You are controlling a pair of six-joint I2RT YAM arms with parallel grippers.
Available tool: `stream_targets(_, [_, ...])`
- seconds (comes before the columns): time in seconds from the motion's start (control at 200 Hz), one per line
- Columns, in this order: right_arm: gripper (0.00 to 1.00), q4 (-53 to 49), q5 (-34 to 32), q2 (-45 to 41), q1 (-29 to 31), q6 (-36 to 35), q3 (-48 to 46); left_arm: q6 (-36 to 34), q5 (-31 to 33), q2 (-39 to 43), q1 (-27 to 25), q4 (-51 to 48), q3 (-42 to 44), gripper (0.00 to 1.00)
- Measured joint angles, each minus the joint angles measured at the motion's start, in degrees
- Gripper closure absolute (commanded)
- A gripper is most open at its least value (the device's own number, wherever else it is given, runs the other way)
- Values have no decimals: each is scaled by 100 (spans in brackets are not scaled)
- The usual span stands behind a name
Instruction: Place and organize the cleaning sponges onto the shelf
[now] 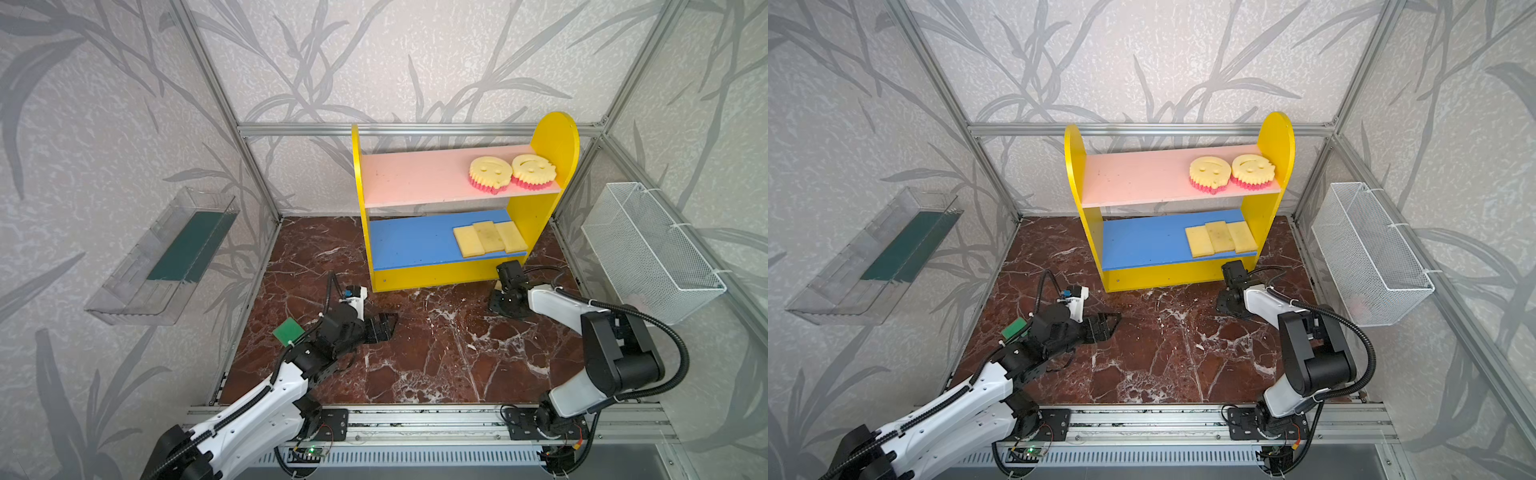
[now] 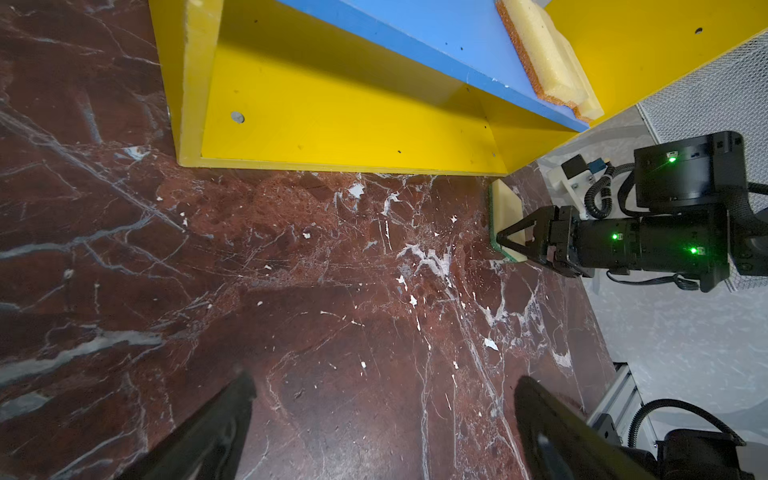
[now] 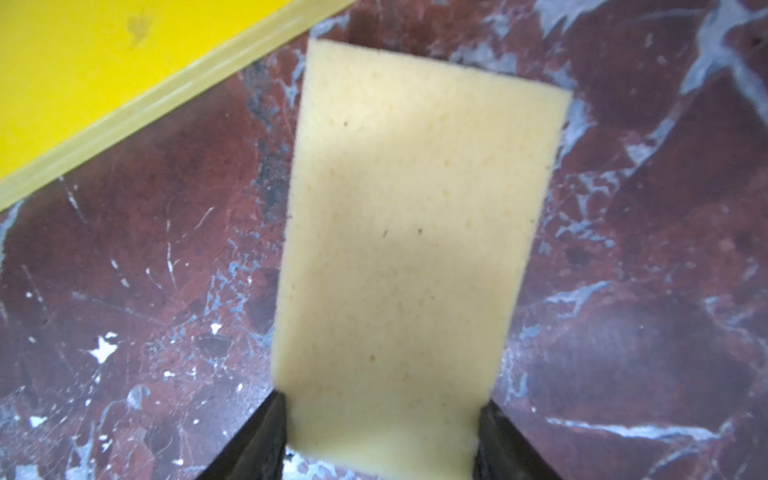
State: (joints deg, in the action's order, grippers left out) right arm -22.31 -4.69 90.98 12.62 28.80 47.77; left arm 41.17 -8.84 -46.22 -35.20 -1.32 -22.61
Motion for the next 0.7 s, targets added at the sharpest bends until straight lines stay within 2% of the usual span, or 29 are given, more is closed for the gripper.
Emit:
stream_targets(0.39, [34,164,422,-490,0,-632,-7,-7,42,173,0,-101,0,1])
stream_targets(0.7, [29,654,400,-518,-15,-1292,-4,-52,109,111,0,-70,0,1])
